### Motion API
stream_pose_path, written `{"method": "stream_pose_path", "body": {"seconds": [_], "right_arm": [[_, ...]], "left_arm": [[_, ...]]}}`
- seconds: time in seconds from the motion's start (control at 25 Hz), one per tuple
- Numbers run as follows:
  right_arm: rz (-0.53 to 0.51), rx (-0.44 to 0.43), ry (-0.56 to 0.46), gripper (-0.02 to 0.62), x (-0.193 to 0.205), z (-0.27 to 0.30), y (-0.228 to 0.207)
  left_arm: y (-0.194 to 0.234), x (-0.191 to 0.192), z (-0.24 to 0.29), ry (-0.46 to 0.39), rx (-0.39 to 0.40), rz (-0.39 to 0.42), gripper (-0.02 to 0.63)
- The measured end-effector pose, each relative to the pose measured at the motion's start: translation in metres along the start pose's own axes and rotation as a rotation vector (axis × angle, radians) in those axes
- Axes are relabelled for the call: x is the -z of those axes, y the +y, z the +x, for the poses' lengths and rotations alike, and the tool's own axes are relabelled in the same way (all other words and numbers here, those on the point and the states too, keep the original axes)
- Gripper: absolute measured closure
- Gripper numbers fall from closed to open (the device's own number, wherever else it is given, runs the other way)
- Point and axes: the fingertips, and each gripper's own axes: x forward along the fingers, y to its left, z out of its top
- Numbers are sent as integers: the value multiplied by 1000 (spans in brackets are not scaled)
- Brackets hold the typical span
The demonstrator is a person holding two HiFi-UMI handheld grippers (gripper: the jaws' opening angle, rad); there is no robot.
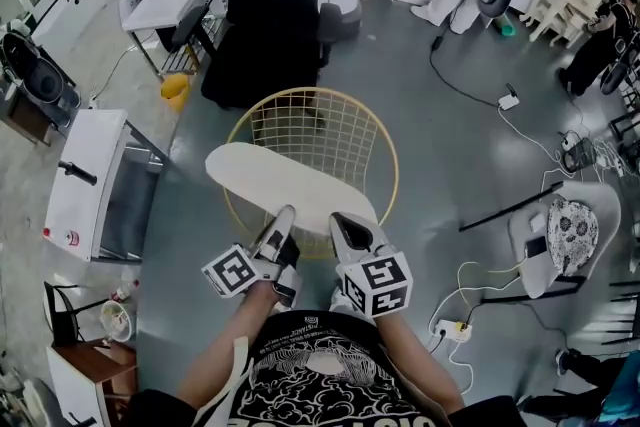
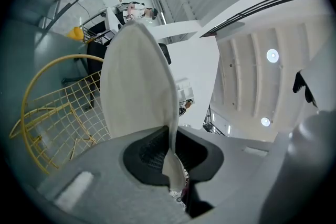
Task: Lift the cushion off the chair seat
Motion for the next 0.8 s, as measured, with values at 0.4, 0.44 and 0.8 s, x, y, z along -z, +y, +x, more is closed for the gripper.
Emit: {"method": "stream_pose_path", "body": {"seconds": [0.4, 0.44, 0.8], "right_arm": [[-19, 24, -50, 597, -12, -5, 16], [-20, 27, -50, 597, -11, -6, 16], [-11, 67, -55, 597, -9, -19, 5]], "left_arm": [[-17, -14, -14, -23, -9, 68, 578], [-17, -13, -14, -23, -5, 62, 578], [-20, 3, -8, 17, 1, 40, 578]]}}
